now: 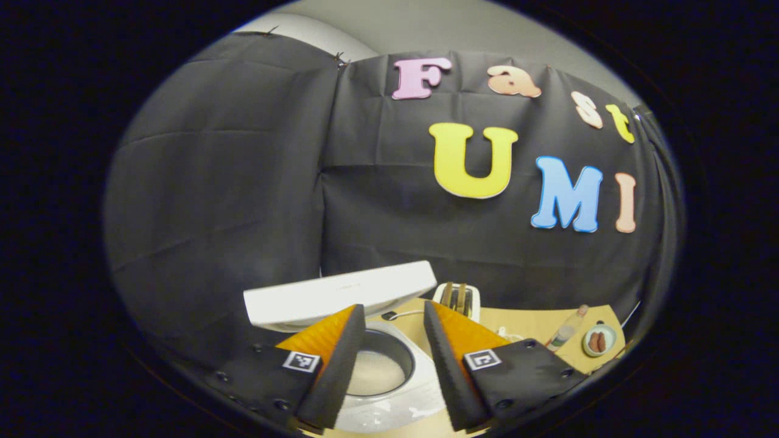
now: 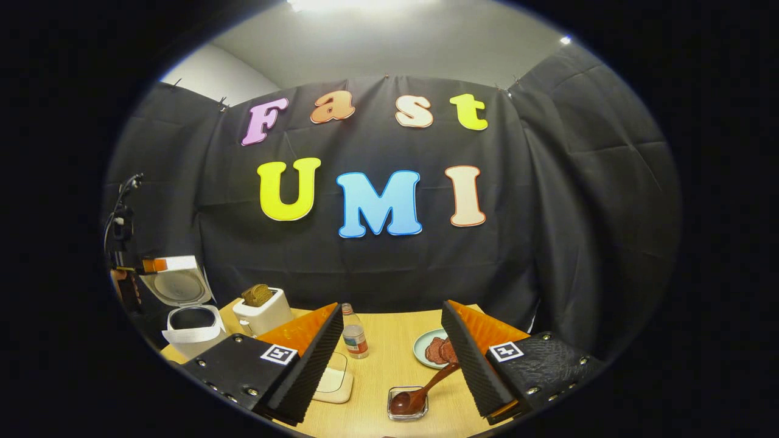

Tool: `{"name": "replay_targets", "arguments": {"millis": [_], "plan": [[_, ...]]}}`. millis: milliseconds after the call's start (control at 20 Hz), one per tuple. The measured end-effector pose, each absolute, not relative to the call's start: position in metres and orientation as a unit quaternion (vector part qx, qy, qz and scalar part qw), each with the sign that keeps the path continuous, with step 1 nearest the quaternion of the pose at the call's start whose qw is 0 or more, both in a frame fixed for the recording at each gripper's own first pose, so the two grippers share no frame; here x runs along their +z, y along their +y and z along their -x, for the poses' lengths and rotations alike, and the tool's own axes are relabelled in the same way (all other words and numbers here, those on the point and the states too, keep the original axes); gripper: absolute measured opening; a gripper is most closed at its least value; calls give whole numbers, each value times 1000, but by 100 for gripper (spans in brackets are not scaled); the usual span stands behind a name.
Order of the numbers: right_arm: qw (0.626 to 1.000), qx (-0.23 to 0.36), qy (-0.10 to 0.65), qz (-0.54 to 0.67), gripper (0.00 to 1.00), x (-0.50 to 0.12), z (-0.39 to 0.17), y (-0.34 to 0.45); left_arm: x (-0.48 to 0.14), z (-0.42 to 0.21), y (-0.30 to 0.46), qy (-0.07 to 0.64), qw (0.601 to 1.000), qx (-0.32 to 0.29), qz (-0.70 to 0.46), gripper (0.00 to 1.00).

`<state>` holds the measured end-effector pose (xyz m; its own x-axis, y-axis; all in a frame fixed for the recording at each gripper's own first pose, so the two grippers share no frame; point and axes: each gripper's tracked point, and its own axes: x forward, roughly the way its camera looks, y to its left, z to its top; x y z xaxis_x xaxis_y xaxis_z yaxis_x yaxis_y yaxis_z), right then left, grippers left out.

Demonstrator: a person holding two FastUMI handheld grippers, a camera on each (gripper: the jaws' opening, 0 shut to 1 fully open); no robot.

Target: Close the left gripper, press the button to open the rice cooker; take a wooden spoon from the chopstick holder with the right hand, scoop a spoonful of rice and pour it into the rice cooker, then put the wooden spoon back into the chopstick holder.

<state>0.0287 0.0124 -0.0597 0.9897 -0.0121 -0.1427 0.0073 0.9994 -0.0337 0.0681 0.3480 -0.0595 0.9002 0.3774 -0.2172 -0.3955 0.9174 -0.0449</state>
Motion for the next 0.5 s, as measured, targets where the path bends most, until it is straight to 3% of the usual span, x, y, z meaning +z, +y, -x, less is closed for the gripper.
{"name": "replay_targets", "arguments": {"millis": [50, 100, 350, 500], "plan": [[997, -4, 72, 14, 99, -60, -29, 10, -44, -62, 338, 82, 976, 196, 40, 91], [997, -4, 74, 12, 99, -62, -29, 7, -29, -58, 325, 61, 980, 187, 37, 95], [996, -1, 87, -7, 98, -72, -30, -10, 12, -31, 233, -27, 992, 116, 37, 96], [995, -1, 101, -9, 98, -86, -30, -22, 30, -16, 206, -65, 991, 115, 18, 95]]}}
